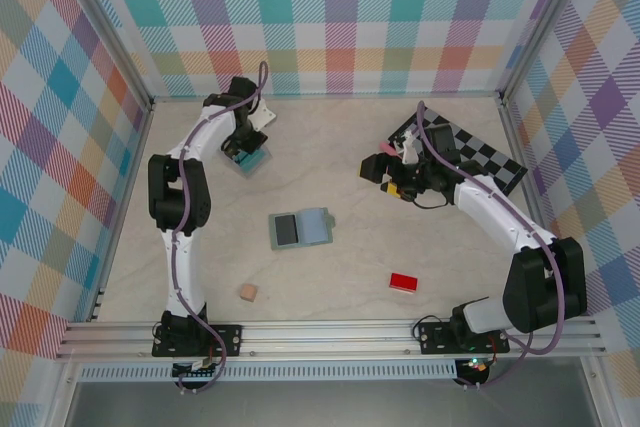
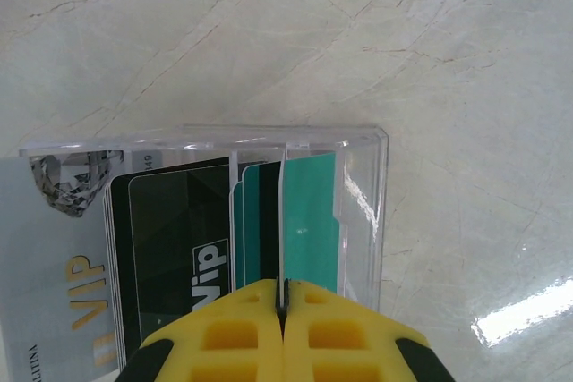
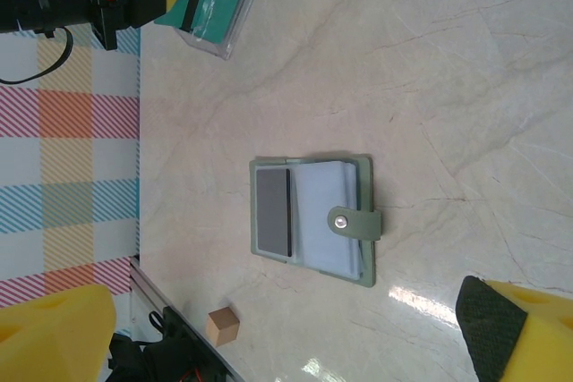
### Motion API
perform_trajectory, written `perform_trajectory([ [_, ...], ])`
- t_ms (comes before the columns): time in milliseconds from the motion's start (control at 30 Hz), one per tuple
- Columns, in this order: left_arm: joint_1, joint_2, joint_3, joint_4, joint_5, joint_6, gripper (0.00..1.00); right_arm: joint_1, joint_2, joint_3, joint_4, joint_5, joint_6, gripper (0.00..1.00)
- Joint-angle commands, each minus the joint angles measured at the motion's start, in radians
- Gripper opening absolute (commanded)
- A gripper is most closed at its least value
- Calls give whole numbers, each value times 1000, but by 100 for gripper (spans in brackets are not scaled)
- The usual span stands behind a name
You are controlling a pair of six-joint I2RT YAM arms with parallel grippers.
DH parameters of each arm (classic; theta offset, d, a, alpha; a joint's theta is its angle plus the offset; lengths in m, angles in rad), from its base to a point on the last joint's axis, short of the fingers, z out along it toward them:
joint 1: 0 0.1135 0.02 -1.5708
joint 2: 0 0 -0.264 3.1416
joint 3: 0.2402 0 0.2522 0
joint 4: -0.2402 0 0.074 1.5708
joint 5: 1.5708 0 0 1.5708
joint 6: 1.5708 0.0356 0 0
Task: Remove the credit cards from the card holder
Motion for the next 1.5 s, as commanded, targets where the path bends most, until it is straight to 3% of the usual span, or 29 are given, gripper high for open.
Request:
perform_trajectory([
  [0, 13, 15, 35, -47, 1, 18, 0, -5, 16, 29, -9, -28, 15, 100],
  [200, 13, 18, 30, -63, -5, 5, 0, -3, 25, 29, 0, -44, 22, 100],
  [433, 13, -16, 40, -50, -49, -60, 38, -3, 21, 27, 7, -47, 23, 100],
  [600, 13, -64, 41, -27, -65, -133, 46, -2, 16, 18, 1, -28, 24, 100],
  [767, 14, -154, 18, -12, 24, -358, 56, 39, 25, 25, -19, 29, 16, 100],
  [1000, 10, -416, -352, 224, 146, -719, 72, 185, 39, 69, -103, 220, -22, 99],
  [1067, -6, -493, -477, 286, 205, -777, 77, 246, 51, 79, -118, 284, -30, 98],
  [1267, -42, -673, -787, 382, 237, -932, 82, 415, 156, 138, -153, 422, -25, 93],
  [1367, -49, -761, -922, 413, 241, -1024, 83, 477, 226, 173, -150, 435, -2, 87],
  [1467, -56, -848, -1034, 433, 238, -1119, 84, 505, 308, 205, -120, 342, 26, 77],
])
